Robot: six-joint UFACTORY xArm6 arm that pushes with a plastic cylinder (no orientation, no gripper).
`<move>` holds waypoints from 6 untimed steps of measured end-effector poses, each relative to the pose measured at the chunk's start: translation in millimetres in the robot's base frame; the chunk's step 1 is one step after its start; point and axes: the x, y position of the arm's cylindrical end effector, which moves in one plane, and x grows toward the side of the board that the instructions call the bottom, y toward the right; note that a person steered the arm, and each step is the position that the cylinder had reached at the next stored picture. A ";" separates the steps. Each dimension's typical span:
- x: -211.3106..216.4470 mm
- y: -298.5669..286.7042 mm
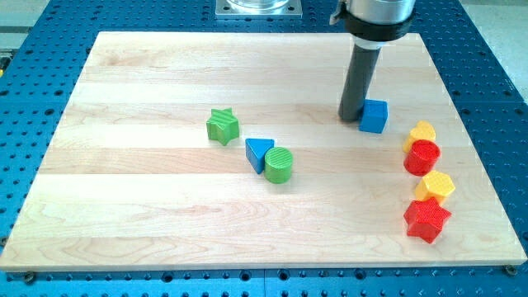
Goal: Place the cube on the top of the heart
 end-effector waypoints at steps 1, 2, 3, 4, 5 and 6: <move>0.0 27.2; 13.0 0.4; 36.6 24.0; 17.6 26.3; 13.8 37.4; 13.8 37.8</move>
